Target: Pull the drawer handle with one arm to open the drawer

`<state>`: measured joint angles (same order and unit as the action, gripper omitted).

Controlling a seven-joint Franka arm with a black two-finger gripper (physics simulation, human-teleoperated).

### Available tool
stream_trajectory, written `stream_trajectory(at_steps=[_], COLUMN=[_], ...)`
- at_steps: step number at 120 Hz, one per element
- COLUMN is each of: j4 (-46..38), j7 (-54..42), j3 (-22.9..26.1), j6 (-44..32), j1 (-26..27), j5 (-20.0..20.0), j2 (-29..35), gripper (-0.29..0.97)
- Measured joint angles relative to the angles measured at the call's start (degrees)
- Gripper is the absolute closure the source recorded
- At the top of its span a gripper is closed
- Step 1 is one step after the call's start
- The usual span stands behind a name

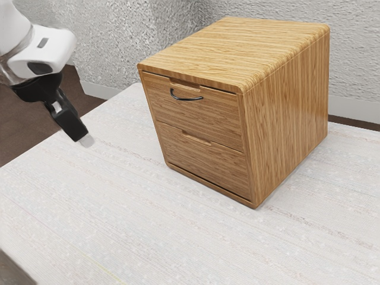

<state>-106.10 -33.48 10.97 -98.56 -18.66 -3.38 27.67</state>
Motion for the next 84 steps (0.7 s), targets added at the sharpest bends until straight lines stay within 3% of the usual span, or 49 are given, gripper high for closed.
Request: stream_trajectory(at_steps=[11,22,36,69,84], j4=[-7.35,-8.19,-3.64,-0.81,2.78], j7=[-11.72,-22.21,-33.58,-53.68,-60.26], j3=[7.91,12.23,16.25,16.35,16.45], j6=[-9.44,-16.10,-23.26,-31.75,-33.78], j1=[-10.54,-13.53,-13.81,-14.30,-13.99], j5=[-9.94,-15.26,-10.96,-6.38,-4.43], j2=[3.99,2.21,-6.27,-13.38,-17.51], gripper=[0.00,0.00,0.01,0.01,0.14])
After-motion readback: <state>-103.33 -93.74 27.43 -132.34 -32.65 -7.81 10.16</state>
